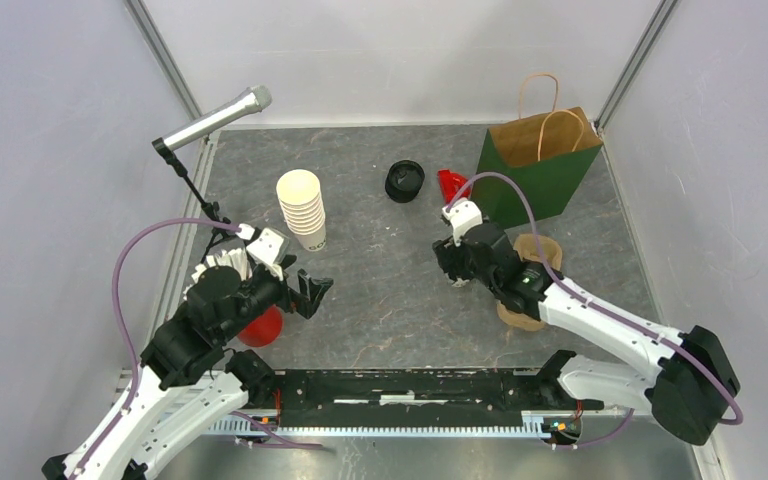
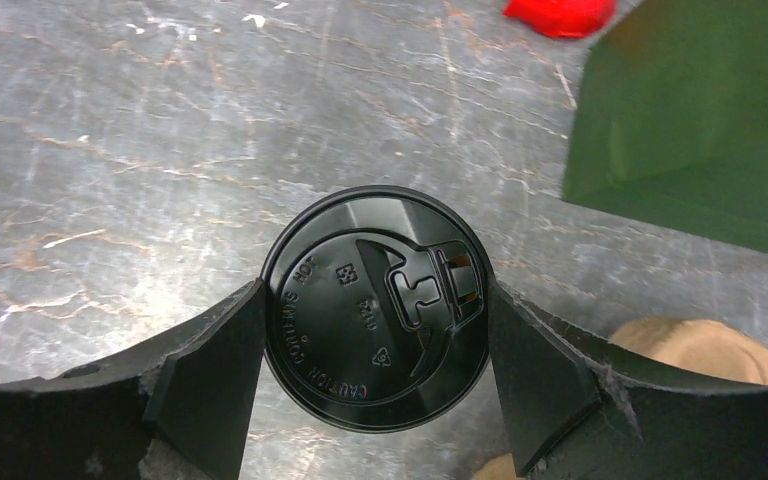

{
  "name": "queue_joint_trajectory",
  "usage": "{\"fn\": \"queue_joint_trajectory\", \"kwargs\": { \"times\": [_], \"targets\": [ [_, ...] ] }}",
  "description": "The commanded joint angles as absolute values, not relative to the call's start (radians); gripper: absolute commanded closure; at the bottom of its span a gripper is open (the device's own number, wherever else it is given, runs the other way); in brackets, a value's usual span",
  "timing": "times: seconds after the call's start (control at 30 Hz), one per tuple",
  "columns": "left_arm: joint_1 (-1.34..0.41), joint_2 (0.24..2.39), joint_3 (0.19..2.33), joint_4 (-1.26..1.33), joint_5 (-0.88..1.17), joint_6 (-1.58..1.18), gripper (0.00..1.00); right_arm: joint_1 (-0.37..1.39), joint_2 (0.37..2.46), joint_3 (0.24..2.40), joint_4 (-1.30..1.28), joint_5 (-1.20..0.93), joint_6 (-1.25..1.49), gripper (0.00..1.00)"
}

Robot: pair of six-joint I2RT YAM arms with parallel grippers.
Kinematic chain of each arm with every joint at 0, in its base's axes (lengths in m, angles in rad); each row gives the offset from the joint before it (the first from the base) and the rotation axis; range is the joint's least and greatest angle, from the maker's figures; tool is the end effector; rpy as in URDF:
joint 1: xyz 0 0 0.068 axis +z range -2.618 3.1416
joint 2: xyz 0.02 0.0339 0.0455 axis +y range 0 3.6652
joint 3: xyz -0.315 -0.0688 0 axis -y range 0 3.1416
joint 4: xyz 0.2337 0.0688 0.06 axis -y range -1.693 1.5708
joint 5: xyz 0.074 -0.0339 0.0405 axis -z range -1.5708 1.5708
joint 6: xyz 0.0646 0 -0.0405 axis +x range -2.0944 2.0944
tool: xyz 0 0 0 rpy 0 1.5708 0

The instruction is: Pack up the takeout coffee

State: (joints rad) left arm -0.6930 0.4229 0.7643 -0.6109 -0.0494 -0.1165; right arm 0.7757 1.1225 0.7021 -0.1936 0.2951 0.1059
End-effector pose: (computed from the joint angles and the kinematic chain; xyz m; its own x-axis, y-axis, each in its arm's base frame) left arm 0.0531 -0.0400 0.3407 -0.2734 0.0761 -0.9589 0.5736 0.8132 -0.0990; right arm 0.1790 0.1493 0.2785 -0.4619 -0.3114 -0.8305 -0.4540 0.8874 -0.0802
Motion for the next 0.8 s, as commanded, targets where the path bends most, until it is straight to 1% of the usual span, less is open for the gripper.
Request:
{"fn": "queue_joint_trajectory", "kwargs": {
  "times": [0.0,0.2,0.4,0.5,0.6,0.67,0.7,0.77],
  "targets": [
    [-0.689,0.414,0.762,-0.571,-0.066,-0.078,0.00,0.724,1.080,0.662,-0.223,0.337,0.065,0.26],
    [-0.689,0.423,0.758,-0.572,-0.066,-0.078,0.00,0.635,1.075,0.655,-0.194,0.274,0.051,0.27],
    [-0.689,0.419,0.747,-0.574,-0.075,-0.077,0.00,0.585,1.090,0.655,-0.177,0.224,0.056,0.28],
    [-0.689,0.427,0.749,-0.574,-0.078,-0.078,0.00,0.582,1.084,0.657,-0.179,0.218,0.061,0.22],
    [-0.689,0.436,0.750,-0.576,-0.082,-0.078,0.00,0.581,1.069,0.660,-0.182,0.216,0.073,0.13],
    [-0.689,0.436,0.749,-0.580,-0.085,-0.078,0.00,0.580,1.061,0.665,-0.182,0.217,0.076,0.04],
    [-0.689,0.435,0.747,-0.580,-0.085,-0.078,0.00,0.580,1.059,0.668,-0.185,0.220,0.077,0.02],
    [-0.689,0.432,0.748,-0.580,-0.089,-0.078,0.00,0.580,1.060,0.679,-0.195,0.223,0.077,0.02]
  ]
}}
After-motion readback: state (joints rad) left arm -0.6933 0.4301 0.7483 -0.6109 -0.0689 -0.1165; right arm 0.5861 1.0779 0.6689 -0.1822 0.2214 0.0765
